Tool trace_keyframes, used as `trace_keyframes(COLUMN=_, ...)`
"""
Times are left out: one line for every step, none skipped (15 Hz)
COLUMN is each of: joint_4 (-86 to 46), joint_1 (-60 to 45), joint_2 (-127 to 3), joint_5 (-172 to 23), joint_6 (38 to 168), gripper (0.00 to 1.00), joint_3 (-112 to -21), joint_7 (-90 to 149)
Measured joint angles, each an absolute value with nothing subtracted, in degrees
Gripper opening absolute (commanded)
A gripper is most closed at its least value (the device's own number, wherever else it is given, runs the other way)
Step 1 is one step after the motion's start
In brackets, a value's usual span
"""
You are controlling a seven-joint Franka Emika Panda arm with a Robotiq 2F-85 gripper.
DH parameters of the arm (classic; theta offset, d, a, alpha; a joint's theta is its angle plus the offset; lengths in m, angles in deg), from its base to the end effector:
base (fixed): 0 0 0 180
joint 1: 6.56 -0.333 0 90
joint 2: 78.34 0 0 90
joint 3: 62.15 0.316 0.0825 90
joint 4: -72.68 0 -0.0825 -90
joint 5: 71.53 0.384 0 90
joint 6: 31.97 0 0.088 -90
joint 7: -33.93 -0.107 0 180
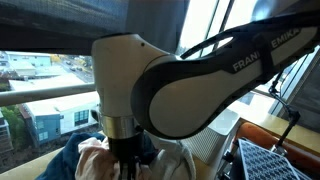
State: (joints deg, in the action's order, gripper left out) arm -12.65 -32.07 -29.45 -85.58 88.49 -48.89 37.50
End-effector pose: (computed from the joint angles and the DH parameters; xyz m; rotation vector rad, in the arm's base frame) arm 0.5578 0.4041 0.1560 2.7902 1.2266 -0.3021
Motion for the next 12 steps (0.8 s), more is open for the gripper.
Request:
trace_keyframes(joint_4=-12.48, joint_1=-32.1, joint_2=-29.84, joint_5=-85.31, joint_6=88.49, gripper=0.04, joint_3=-48.6, joint_7=37.5)
trace_keyframes(joint_4=-12.39, joint_1=-32.12, joint_2=-30.38, joint_5=-85.06, joint_6=88.49, gripper=0.01, joint_3=-48.31, joint_7=37.5)
trace_keyframes(joint_4=-12.32, joint_1=-32.13, joint_2=-31.1, joint_5=-84.74, joint_6=88.45, gripper=0.0, joint_3=-47.98, joint_7=37.5)
trace_keyframes(joint_4=-12.3, joint_1=-32.15, joint_2=-32.01, joint_5=-84.43, joint_6=88.32, gripper=0.0, joint_3=-47.63, joint_7=37.5)
trace_keyframes(joint_4=-12.29, joint_1=-32.15, joint_2=-33.09, joint_5=-84.1, joint_6=88.22, gripper=0.0, joint_3=-47.23, joint_7=37.51)
trace_keyframes(joint_4=-12.3, joint_1=-32.18, joint_2=-34.4, joint_5=-83.76, joint_6=87.99, gripper=0.0, joint_3=-46.8, joint_7=37.5)
trace_keyframes(joint_4=-12.33, joint_1=-32.28, joint_2=-35.86, joint_5=-83.58, joint_6=87.54, gripper=0.0, joint_3=-46.48, joint_7=37.5)
trace_keyframes(joint_4=-12.36, joint_1=-32.4, joint_2=-37.51, joint_5=-83.51, joint_6=86.83, gripper=0.0, joint_3=-46.22, joint_7=37.5)
trace_keyframes(joint_4=-12.42, joint_1=-32.52, joint_2=-39.27, joint_5=-83.49, joint_6=86.1, gripper=0.0, joint_3=-46.09, joint_7=37.5)
trace_keyframes(joint_4=-12.51, joint_1=-32.58, joint_2=-41.14, joint_5=-83.48, joint_6=85.39, gripper=0.0, joint_3=-46.06, joint_7=37.45)
trace_keyframes(joint_4=-12.54, joint_1=-32.56, joint_2=-43.0, joint_5=-83.48, joint_6=84.44, gripper=0.0, joint_3=-46.06, joint_7=37.38)
trace_keyframes(joint_4=-12.59, joint_1=-32.48, joint_2=-44.98, joint_5=-83.49, joint_6=83.56, gripper=0.0, joint_3=-46.15, joint_7=37.13)
